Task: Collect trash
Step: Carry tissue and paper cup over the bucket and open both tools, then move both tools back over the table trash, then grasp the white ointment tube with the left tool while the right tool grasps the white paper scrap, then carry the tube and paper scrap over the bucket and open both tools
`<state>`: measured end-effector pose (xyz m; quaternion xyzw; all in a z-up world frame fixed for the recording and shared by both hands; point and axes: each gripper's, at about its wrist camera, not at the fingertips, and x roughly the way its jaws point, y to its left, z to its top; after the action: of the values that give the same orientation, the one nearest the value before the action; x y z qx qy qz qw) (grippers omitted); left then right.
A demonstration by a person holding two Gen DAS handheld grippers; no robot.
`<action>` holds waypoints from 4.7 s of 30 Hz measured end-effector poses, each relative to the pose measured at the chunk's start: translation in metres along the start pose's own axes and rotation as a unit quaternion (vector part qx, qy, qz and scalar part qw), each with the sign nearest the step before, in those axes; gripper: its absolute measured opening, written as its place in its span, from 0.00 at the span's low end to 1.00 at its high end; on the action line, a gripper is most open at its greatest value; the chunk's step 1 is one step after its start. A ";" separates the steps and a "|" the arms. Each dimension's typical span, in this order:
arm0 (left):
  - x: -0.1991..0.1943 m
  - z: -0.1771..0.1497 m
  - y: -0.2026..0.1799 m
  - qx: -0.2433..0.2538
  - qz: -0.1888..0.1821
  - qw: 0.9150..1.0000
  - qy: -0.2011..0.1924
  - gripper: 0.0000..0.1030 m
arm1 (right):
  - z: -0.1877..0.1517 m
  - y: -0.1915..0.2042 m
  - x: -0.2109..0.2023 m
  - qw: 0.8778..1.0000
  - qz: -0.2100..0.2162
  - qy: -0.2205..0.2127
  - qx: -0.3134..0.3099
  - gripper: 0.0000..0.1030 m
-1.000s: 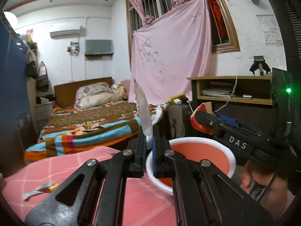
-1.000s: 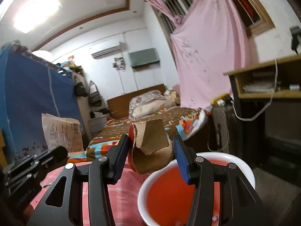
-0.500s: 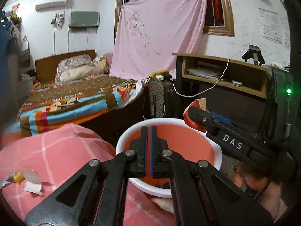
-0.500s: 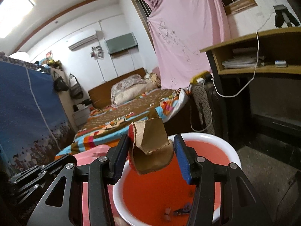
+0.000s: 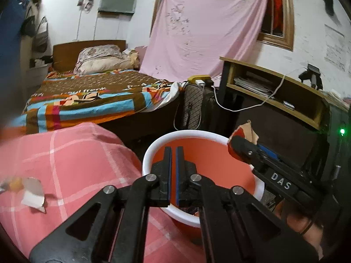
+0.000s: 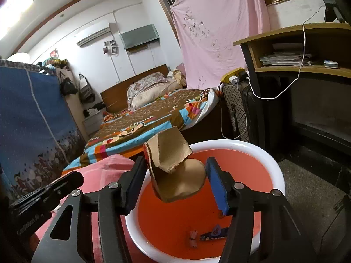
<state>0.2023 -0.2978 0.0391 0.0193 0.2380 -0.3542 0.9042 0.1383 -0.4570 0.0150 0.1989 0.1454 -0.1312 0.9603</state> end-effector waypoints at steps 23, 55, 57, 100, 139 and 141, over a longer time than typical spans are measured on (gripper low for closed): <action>-0.068 -0.004 0.068 -0.085 0.087 0.991 -0.058 0.43 | 0.007 0.053 -0.025 0.994 0.053 -0.093 -0.035 0.92; -0.205 -0.050 0.197 -0.060 0.302 0.930 -0.200 0.87 | -0.026 0.225 -0.011 0.953 0.198 -0.105 -0.203 1.00; -0.199 -0.053 0.202 -0.057 0.301 0.934 -0.185 0.87 | -0.034 0.231 0.007 0.955 0.199 -0.065 -0.212 1.00; -0.079 -0.053 0.256 -0.099 0.172 0.966 0.164 0.13 | -0.080 0.252 0.100 0.911 0.213 0.269 -0.228 0.35; -0.153 -0.027 0.148 -0.110 0.186 0.974 -0.061 0.10 | -0.022 0.176 0.007 0.955 0.275 0.046 -0.104 0.35; -0.152 -0.023 0.138 -0.099 0.186 0.975 -0.072 0.10 | -0.018 0.170 0.000 0.958 0.266 0.024 -0.105 0.35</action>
<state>0.1853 -0.0934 0.0676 -0.0516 0.1986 -0.1550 0.9664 0.1869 -0.2987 0.0580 0.1311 0.1236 0.1498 0.9722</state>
